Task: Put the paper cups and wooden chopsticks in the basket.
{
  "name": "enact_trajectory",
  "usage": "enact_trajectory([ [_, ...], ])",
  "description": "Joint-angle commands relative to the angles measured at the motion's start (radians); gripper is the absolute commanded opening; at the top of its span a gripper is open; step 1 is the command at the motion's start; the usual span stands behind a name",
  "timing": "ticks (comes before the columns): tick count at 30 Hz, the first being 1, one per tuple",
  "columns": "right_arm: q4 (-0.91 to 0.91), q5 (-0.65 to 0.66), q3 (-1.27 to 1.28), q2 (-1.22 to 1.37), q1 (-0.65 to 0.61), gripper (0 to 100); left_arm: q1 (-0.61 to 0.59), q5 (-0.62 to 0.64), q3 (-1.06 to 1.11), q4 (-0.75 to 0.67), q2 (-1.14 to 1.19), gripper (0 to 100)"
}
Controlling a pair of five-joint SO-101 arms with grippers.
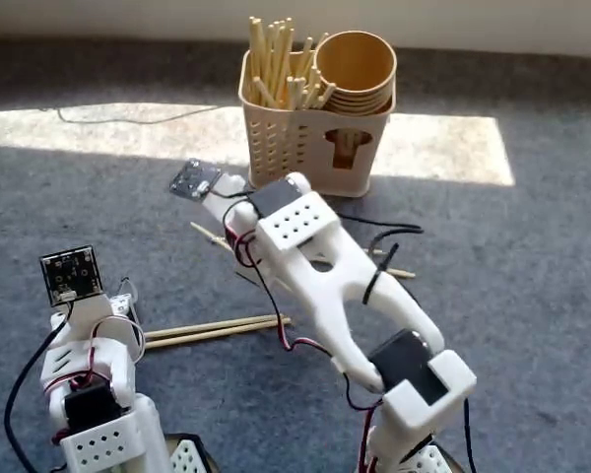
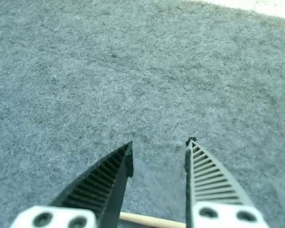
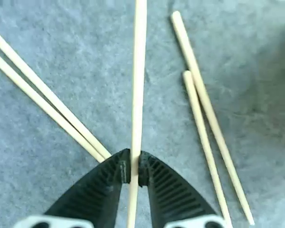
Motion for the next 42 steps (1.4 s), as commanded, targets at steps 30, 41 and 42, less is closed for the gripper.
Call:
enact_trajectory([
  [30,-0.605,-0.272,-0.179,-0.542,0.134,0.5,0.018,-0.011,0.019,-0.015,-0.008,18],
  [41,-1.193,-0.272,-0.056,-0.432,0.245,0.5,0.018,-0.011,0.019,-0.015,-0.008,18],
  [42,-1.216,-0.272,-0.041,-0.415,0.245,0.5,0.018,-0.011,0.019,-0.015,-0.008,18],
])
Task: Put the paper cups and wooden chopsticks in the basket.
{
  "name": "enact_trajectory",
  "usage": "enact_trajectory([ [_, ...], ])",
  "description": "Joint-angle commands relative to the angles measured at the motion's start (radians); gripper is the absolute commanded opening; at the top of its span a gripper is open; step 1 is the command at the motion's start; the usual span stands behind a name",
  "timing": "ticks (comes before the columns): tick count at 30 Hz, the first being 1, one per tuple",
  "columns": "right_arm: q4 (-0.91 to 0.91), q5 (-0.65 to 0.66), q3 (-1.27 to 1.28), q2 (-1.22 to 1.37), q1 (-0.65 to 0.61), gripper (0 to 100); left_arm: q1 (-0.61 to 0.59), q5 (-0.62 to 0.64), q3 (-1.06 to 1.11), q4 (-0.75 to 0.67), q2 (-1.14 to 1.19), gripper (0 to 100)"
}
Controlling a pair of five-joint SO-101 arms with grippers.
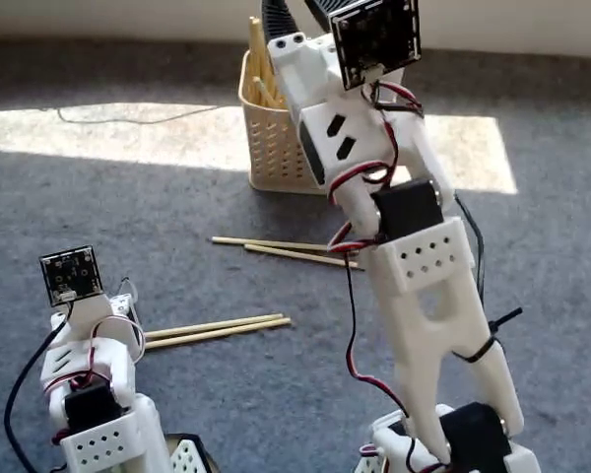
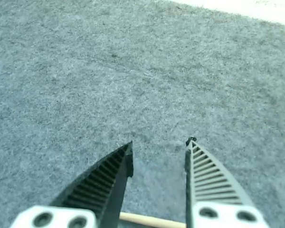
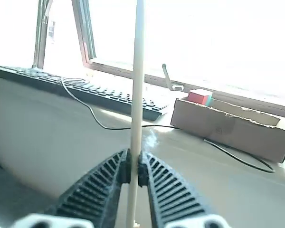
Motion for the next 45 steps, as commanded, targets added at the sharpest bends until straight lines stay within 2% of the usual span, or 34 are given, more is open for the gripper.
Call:
enact_trajectory([
  [1,-0.136,-0.006,0.036,0.035,0.016,0.5,0.018,-0.011,0.019,-0.015,-0.008,18],
  [10,-0.223,-0.006,0.131,0.142,0.016,0.6,0.018,-0.011,0.019,-0.015,-0.008,18],
  [18,-0.223,-0.006,0.274,0.107,0.012,0.9,0.018,-0.011,0.019,-0.015,-0.008,18],
  [24,-0.222,-0.006,0.38,0.061,0.012,15.6,0.018,-0.011,0.019,-0.015,-0.008,18],
  [31,-0.205,-0.002,0.426,-0.077,0.01,15.6,0.018,-0.011,0.019,-0.015,-0.008,18],
  [36,-0.035,-0.002,0.437,-0.199,-0.013,15.6,0.018,-0.011,0.019,-0.015,-0.008,18],
  [41,0.226,-0.005,0.438,-0.308,-0.018,15.5,0.018,-0.011,0.019,-0.015,-0.008,18],
  [45,0.43,-0.005,0.438,-0.367,-0.018,8.2,0.018,-0.011,0.019,-0.015,-0.008,18],
])
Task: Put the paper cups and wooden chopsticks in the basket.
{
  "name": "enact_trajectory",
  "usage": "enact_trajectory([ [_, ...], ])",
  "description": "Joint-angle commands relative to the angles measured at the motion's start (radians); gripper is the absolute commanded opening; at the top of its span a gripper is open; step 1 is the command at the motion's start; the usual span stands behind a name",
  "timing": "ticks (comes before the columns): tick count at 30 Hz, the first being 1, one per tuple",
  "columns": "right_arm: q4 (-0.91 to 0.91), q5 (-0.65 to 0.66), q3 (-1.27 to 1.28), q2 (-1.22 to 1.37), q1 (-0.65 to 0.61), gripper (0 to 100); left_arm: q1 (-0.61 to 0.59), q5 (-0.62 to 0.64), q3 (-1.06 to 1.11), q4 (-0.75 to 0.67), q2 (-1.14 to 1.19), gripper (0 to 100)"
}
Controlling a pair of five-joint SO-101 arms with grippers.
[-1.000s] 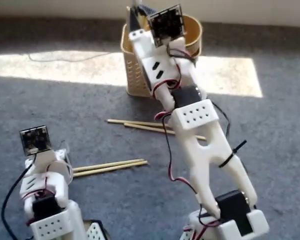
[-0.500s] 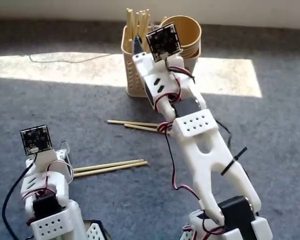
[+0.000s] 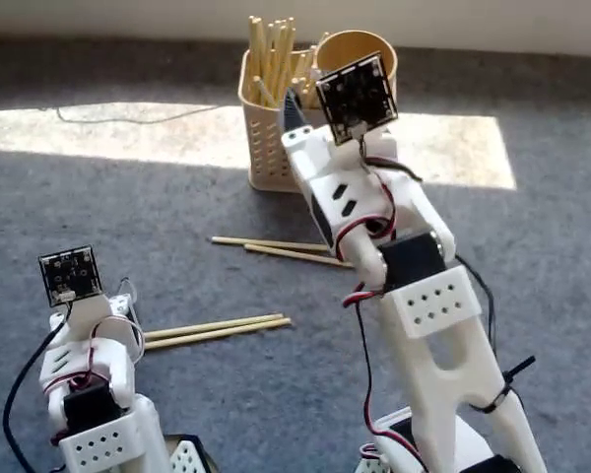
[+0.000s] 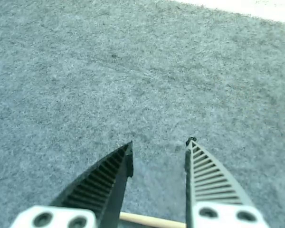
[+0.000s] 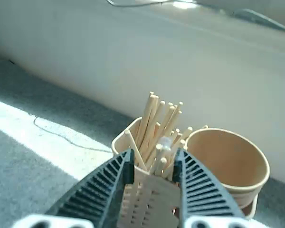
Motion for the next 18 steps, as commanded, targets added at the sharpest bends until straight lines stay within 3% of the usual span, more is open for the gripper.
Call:
enact_trajectory([
  [1,0.177,-0.005,-0.002,-0.087,-0.019,4.8,0.018,-0.011,0.019,-0.015,-0.008,18],
  [3,0.26,-0.002,0.008,-0.117,-0.016,0.1,0.018,-0.011,0.019,-0.014,-0.008,18],
  [7,0.387,-0.006,0.117,-0.226,0.013,0.6,0.018,-0.011,0.012,-0.012,-0.008,18],
  [18,0.407,0.002,0.75,-0.802,0.202,0.6,0.012,-0.094,-0.048,-0.009,-0.007,18],
])
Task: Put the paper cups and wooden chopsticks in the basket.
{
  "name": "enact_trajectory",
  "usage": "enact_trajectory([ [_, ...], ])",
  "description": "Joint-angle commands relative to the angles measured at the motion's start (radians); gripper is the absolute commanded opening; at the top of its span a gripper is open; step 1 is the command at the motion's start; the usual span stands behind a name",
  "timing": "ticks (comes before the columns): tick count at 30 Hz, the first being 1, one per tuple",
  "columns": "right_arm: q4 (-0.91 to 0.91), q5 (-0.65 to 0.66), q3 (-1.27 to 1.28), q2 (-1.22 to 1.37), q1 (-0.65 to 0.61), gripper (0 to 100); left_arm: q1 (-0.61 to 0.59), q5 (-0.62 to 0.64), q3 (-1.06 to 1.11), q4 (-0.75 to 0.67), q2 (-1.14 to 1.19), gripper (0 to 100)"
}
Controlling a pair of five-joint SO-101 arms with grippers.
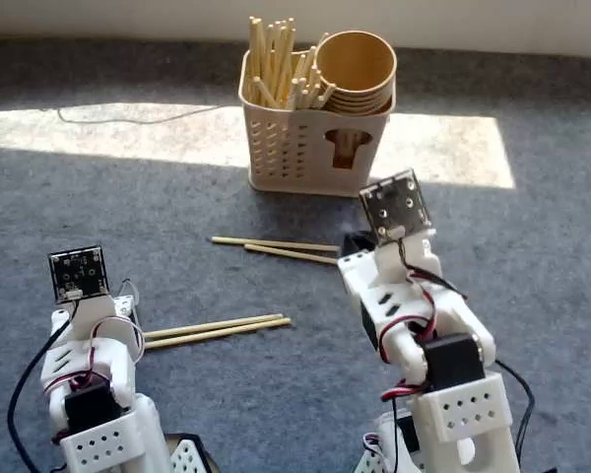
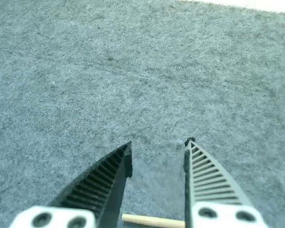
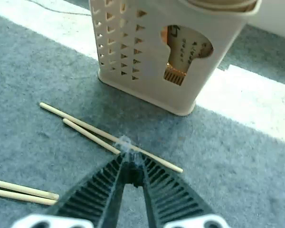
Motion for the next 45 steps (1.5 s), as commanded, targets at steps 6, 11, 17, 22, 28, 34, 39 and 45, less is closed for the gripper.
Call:
enact_trajectory([
  [6,0.041,-0.002,0.412,-0.529,0.125,0.6,0.016,-0.018,-0.113,0.072,-0.005,18],
  [11,0.097,-0.006,0.522,-0.591,0.171,0.6,0.018,-0.018,-0.156,0.089,-0.005,18],
  [17,0.093,-0.008,0.599,-0.605,0.274,0.6,0.108,-0.152,-0.225,0.12,-0.004,18],
  [22,0.091,-0.008,0.731,-0.607,0.295,0.6,0.26,-0.245,-0.328,0.236,-0.002,18],
  [28,0.091,-0.008,0.779,-0.607,0.335,0.6,0.41,-0.371,-0.418,0.361,-0.001,12],
  [34,0.091,-0.008,0.779,-0.607,0.337,0.6,0.473,-0.408,-0.429,0.385,0.005,12],
  [39,0.091,-0.006,0.779,-0.607,0.337,0.6,0.51,-0.408,-0.504,0.385,0.208,12],
  [45,0.091,-0.006,0.779,-0.607,0.337,0.6,0.607,-0.451,-0.705,0.39,0.579,12],
])
